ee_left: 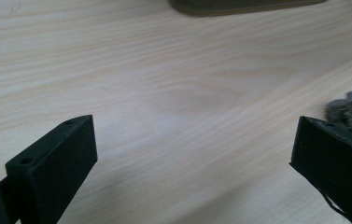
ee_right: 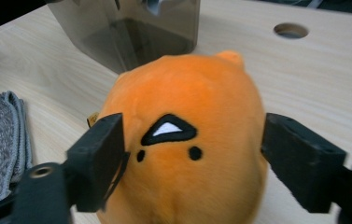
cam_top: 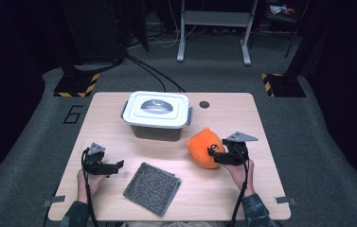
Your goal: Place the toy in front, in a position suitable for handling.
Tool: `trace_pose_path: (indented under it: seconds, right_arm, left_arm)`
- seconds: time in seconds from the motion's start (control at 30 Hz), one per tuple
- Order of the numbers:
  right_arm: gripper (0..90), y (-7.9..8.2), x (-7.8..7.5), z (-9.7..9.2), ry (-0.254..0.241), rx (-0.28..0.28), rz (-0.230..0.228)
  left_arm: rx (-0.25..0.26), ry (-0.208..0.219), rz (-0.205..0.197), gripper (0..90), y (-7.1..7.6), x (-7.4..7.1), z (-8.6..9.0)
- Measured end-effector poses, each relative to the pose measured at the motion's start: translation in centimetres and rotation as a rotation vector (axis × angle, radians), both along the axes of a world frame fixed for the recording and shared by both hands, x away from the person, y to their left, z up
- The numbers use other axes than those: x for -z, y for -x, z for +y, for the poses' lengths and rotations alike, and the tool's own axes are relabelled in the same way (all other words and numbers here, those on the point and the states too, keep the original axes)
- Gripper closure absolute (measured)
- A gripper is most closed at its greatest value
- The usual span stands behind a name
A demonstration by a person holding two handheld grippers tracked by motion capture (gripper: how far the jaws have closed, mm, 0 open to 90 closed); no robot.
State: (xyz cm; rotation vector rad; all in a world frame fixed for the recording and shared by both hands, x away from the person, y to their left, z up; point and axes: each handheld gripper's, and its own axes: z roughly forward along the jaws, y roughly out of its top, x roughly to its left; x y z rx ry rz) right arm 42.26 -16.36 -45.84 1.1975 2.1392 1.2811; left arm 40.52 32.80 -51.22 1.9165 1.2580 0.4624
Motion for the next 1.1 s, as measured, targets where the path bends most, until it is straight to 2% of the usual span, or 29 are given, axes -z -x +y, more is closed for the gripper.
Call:
trace_pose_path:
  seconds: [0.13,0.27,0.4,0.47,0.57,0.63,0.7,0.77,0.83,0.9,0.97,1.1]
  right_arm:
    - [11.0,1.4,-0.8,-1.5,-0.005,0.002,-0.011]
    - [7.3,3.0,-0.4,-3.4,0.008,0.025,-0.016]
    - [5.8,4.6,1.4,-5.7,-0.004,0.076,0.017]
    - [5.7,5.1,2.7,-7.1,0.009,0.104,0.041]
    - [5.7,5.7,4.2,-8.2,0.035,0.148,0.071]
    - [6.6,6.0,5.5,-9.0,0.068,0.175,0.092]
    - [7.1,6.1,5.9,-9.2,0.079,0.187,0.090]
    - [7.9,6.1,6.4,-9.6,0.100,0.195,0.091]
    - [8.0,6.2,6.5,-9.9,0.085,0.209,0.095]
    - [8.4,6.3,6.3,-9.9,0.077,0.214,0.087]
    - [8.4,6.1,6.6,-9.9,0.089,0.207,0.097]
    - [9.1,6.1,6.6,-10.0,0.076,0.215,0.099]
  left_arm:
    - [0.044,0.009,-0.015,0.1,1.0,-0.9,-1.1]
    - [0.091,0.029,-0.020,0.0,2.0,-1.5,-2.5]
    - [0.144,0.039,-0.034,0.0,3.4,-1.7,-4.3]
    - [0.182,0.040,-0.028,0.0,4.0,-1.7,-5.3]
    - [0.227,0.044,-0.022,0.1,4.8,-1.5,-6.8]
    - [0.256,0.023,-0.023,0.7,5.3,-1.4,-7.8]
    - [0.298,0.004,-0.004,1.9,5.8,-1.1,-8.8]
    - [0.319,-0.018,0.003,3.2,6.2,-0.7,-9.8]
    - [0.332,-0.020,0.030,6.2,6.3,-0.2,-10.4]
    - [0.351,-0.039,0.050,9.4,6.5,0.2,-11.0]
    - [0.353,-0.072,0.060,15.0,6.5,0.6,-11.6]
    - [0.341,-0.082,0.054,20.0,6.5,0.8,-11.8]
